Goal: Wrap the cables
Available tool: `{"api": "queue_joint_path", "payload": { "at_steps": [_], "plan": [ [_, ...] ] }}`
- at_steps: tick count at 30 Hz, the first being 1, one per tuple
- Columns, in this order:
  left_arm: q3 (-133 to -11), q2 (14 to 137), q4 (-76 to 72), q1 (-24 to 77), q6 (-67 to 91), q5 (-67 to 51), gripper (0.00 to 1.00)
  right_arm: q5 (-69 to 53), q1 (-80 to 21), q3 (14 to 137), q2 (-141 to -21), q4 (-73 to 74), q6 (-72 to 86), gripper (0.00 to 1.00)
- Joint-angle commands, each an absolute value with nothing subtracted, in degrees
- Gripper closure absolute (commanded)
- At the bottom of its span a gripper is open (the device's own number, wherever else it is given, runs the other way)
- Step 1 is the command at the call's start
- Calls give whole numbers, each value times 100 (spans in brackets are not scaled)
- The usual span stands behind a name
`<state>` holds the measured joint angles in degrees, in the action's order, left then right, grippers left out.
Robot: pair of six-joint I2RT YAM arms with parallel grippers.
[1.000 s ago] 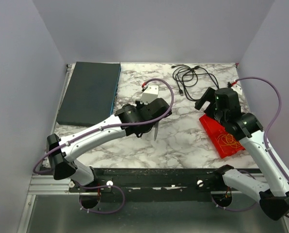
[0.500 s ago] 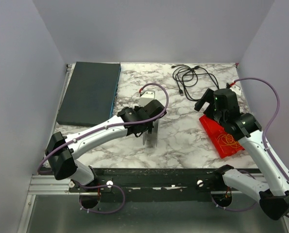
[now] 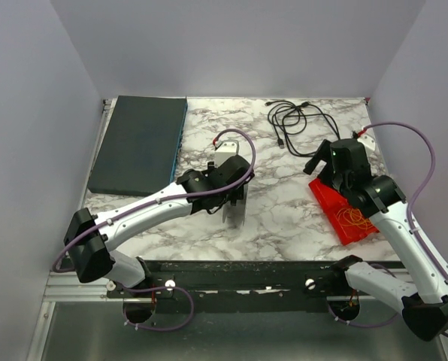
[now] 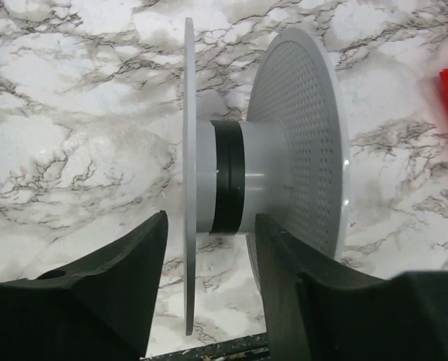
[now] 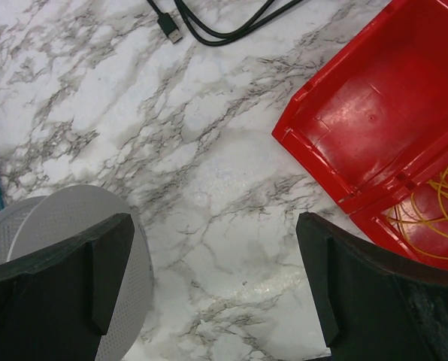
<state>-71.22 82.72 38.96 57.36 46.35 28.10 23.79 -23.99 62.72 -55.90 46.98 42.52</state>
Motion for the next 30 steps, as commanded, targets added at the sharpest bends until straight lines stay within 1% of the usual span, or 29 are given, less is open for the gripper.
{"api": "queue_joint_path", "payload": {
  "at_steps": [1, 8, 10, 12, 14, 16, 17, 18, 20, 21, 23, 27, 30],
  "plan": [
    [-7029, 7893, 3551, 5713, 4547, 2488, 42, 2889, -2381, 6143, -5657, 5330, 4728, 0],
    [-6946, 7629, 3396, 5713, 4352, 2336, 34, 3476, -2296, 5729, -5466, 6072, 5540, 1],
    [-6892, 7554, 3327, 5713, 4321, 2303, 32, 3738, -2213, 5756, -5427, 6329, 5755, 3],
    [-6881, 7526, 3292, 5713, 4291, 2279, 32, 3900, -2122, 5782, -5367, 6448, 5922, 7],
    [-6882, 7502, 3266, 5713, 4248, 2238, 32, 3909, -1898, 5801, -5412, 6403, 5916, 17],
    [-6857, 7465, 3210, 5713, 4206, 2206, 31, 3706, -1498, 5814, -5595, 6187, 5628, 32],
    [-6849, 7453, 3193, 5705, 4188, 2177, 31, 3536, -1143, 5818, -5709, 6037, 5444, 40],
    [-6847, 7432, 3180, 5698, 4167, 2140, 31, 3283, -815, 5812, -5838, 5892, 5247, 46],
    [-6847, 7394, 3165, 5673, 4123, 2069, 31, 2841, -116, 5807, -6039, 5631, 4907, 53],
    [-6847, 7361, 3155, 5665, 4091, 2042, 31, 2623, 241, 5835, -6106, 5518, 4770, 53],
    [-6838, 7314, 3119, 5647, 4029, 2009, 31, 2367, 651, 5896, -6186, 5349, 4609, 53],
    [-6848, 7230, 3110, 5590, 3956, 1936, 31, 1886, 1201, 5935, -6483, 5192, 4553, 52],
    [-6804, 7139, 3064, 5547, 3946, 1894, 31, 1635, 1426, 5889, -6618, 4990, 4592, 52]
  ]
}}
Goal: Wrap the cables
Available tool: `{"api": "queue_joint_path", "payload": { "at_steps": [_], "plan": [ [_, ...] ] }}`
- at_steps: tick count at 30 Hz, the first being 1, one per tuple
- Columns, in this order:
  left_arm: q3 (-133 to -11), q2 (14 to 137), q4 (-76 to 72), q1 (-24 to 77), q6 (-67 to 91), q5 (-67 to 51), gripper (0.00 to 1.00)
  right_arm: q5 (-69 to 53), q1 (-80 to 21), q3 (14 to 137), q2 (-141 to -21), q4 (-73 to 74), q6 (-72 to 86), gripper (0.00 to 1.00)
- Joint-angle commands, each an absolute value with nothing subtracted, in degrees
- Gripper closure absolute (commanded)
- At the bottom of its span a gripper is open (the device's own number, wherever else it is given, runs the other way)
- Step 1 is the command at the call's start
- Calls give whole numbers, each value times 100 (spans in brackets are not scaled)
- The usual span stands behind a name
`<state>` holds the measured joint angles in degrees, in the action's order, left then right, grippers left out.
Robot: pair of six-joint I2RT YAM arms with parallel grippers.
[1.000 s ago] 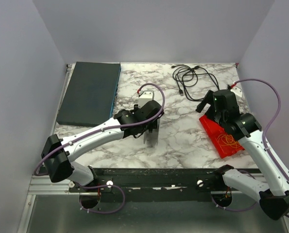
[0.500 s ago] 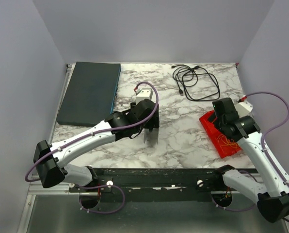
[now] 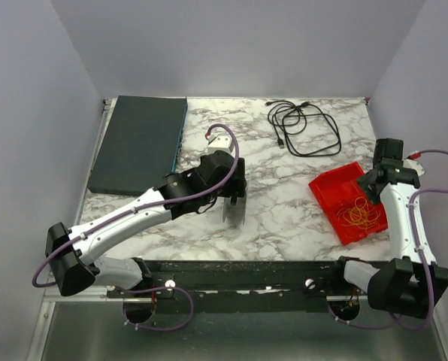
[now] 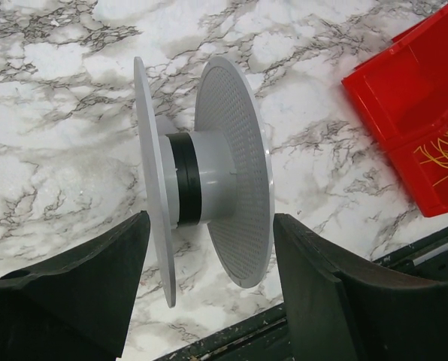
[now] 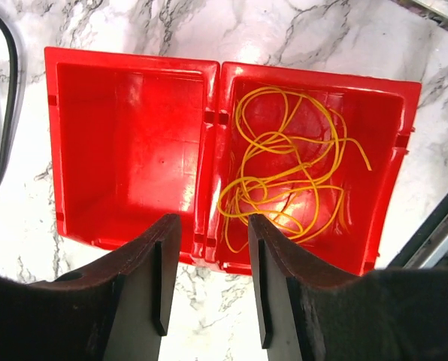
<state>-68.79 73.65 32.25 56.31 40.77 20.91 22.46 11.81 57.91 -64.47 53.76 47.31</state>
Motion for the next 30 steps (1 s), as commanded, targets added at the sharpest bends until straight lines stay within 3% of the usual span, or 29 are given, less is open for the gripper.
{"api": "queue_joint_path", "payload": {
  "at_steps": [1, 19, 22, 26, 30],
  "plan": [
    [-6794, 7120, 3057, 5531, 3946, 1882, 31, 1588, 1452, 5889, -6673, 4959, 4609, 52],
    [-6543, 6759, 2825, 5371, 3963, 1740, 32, 1928, 1574, 5341, -7169, 4607, 4780, 57],
    [-6521, 6736, 2811, 5370, 3981, 1714, 32, 2024, 1573, 5290, -7250, 4556, 4774, 65],
    [-6495, 6678, 2812, 5361, 3979, 1740, 32, 2077, 1573, 5451, -7238, 4669, 4777, 99],
    [-6500, 6640, 2813, 5361, 3977, 1749, 33, 2073, 1573, 5937, -6896, 4902, 4521, 99]
  ]
}}
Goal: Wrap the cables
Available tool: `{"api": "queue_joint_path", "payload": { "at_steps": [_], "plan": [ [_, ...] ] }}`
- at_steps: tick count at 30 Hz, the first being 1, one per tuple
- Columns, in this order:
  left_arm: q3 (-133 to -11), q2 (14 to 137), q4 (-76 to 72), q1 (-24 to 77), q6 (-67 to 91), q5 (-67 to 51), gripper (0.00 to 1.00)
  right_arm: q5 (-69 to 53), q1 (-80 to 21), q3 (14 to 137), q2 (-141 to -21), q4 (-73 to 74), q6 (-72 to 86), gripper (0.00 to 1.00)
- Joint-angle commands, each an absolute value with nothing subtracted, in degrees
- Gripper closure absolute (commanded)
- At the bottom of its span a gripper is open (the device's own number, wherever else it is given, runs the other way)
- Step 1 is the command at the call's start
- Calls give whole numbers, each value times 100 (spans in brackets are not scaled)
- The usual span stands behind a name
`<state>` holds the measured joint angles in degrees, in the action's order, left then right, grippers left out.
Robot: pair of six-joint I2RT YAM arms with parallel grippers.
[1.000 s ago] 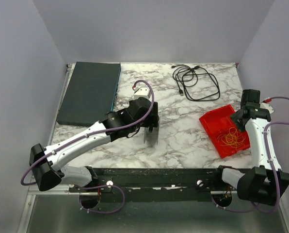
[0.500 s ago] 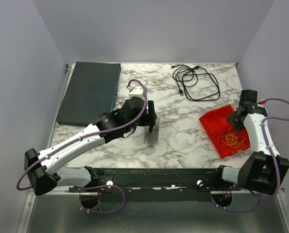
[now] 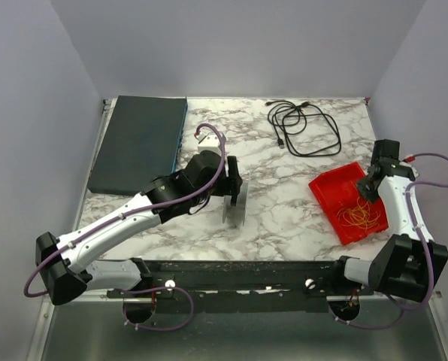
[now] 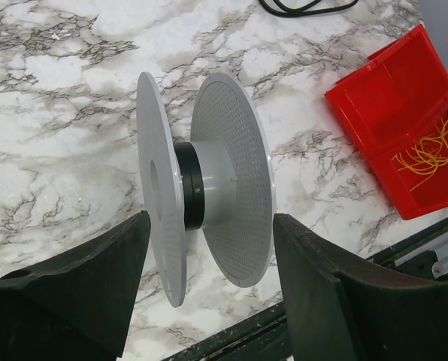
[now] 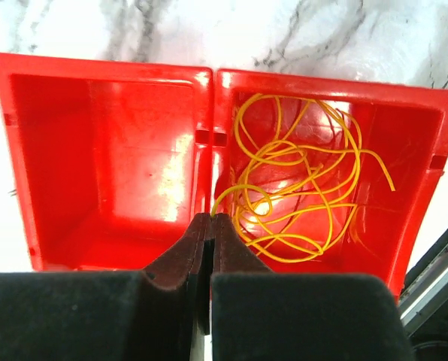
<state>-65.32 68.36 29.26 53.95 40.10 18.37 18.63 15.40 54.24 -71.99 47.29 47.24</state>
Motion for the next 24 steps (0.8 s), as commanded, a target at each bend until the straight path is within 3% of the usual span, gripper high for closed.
{"api": "queue_joint_path", "payload": {
  "at_steps": [1, 15, 24],
  "plan": [
    [-6495, 6628, 2793, 5361, 3988, 1740, 33, 1991, 1573, 6110, -6855, 4979, 4405, 99],
    [-7020, 6629, 3031, 5344, 3858, 1834, 32, 377, 1567, 9045, -6897, 5618, 3894, 99],
    [-7646, 6680, 3470, 5320, 3760, 2000, 32, -1285, 1296, 10239, -7316, 5427, 3973, 99]
  ]
}}
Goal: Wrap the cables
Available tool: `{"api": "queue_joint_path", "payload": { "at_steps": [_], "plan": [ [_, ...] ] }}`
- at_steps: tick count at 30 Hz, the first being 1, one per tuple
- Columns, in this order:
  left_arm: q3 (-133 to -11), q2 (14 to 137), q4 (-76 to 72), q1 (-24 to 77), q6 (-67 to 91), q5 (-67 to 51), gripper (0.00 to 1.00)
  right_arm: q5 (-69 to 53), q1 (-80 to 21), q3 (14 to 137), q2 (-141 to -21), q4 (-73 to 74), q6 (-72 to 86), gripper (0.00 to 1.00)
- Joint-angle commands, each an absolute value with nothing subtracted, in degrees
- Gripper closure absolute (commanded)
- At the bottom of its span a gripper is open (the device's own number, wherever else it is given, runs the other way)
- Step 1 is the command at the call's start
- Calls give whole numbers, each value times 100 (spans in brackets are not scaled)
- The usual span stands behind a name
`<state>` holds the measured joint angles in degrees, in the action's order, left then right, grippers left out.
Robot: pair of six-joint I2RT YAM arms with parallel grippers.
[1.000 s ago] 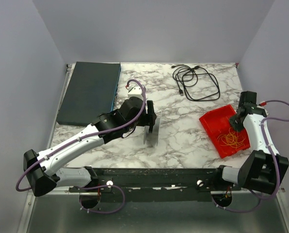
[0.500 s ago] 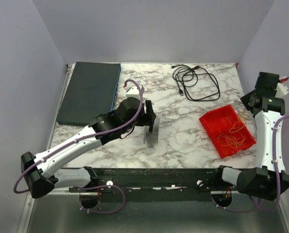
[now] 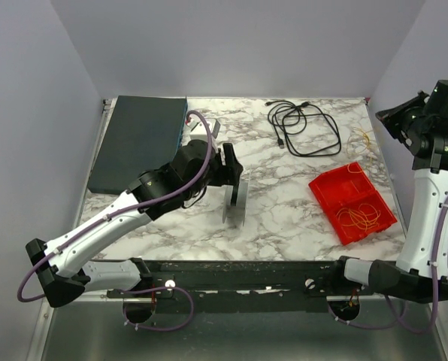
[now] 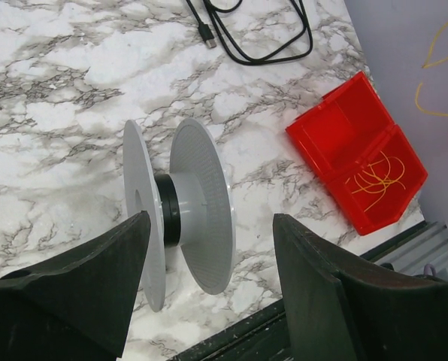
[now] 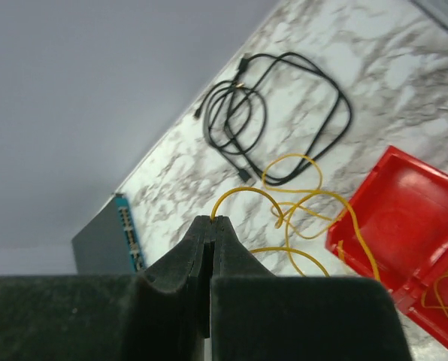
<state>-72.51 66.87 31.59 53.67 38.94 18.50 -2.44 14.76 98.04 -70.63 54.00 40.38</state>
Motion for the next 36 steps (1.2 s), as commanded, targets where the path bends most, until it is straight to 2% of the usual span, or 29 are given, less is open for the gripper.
{"api": "queue_joint_path", "payload": {
  "at_steps": [1, 9, 17, 28, 36],
  "plan": [
    [-7709, 6680, 3500, 5317, 3730, 1999, 32, -1455, 1229, 10353, -7396, 5386, 3982, 99],
    [-8009, 6569, 3281, 5309, 3377, 1539, 33, -2644, 407, 10468, -7579, 4951, 3950, 99],
    [-8184, 6709, 2818, 5309, 3322, 723, 37, -3897, -353, 10165, -7487, 4221, 3774, 99],
    [-8326, 6998, 2118, 5317, 2730, 126, 42, -4331, -799, 10051, -7460, 4045, 3747, 99],
    [-8992, 7630, 1846, 5493, 2113, 614, 43, -4417, -1101, 9989, -7483, 3947, 3961, 99]
  ]
}}
